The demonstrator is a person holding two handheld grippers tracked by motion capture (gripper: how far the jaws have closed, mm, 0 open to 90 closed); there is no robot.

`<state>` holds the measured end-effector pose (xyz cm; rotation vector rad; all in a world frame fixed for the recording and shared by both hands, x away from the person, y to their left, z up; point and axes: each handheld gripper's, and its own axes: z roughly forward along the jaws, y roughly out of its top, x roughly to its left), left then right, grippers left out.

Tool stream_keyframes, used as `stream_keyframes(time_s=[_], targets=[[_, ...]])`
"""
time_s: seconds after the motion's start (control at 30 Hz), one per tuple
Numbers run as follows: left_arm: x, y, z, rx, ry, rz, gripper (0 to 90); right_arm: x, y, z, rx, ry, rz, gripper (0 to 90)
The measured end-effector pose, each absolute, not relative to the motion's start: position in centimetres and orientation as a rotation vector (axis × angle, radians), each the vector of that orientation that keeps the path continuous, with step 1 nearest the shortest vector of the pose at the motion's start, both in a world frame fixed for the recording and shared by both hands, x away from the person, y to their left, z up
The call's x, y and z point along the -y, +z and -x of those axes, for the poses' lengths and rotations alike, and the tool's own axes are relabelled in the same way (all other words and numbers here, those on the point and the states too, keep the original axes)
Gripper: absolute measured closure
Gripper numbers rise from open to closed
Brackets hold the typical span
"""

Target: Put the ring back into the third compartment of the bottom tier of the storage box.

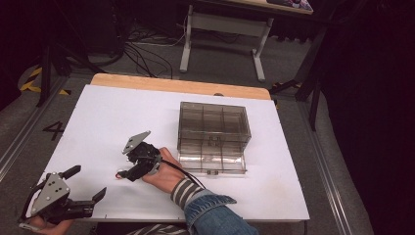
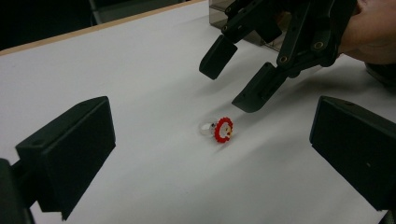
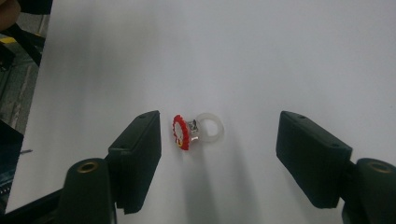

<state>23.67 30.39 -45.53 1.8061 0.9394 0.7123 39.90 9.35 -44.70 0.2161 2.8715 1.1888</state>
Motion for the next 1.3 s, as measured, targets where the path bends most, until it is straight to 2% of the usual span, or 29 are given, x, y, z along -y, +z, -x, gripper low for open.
stream_keyframes(time_s=[1.03,1.3], targets=[[-30.3,-45.5,-23.7,-0.931,0.702,-1.810,0.9,-11.8,-46.8,-39.3,-2.913,1.109,-0.172,43.4],[-30.2,-45.6,-23.7,-0.932,0.698,-1.807,0.9,-12.1,-46.9,-38.9,-2.902,1.084,-0.146,50.0]])
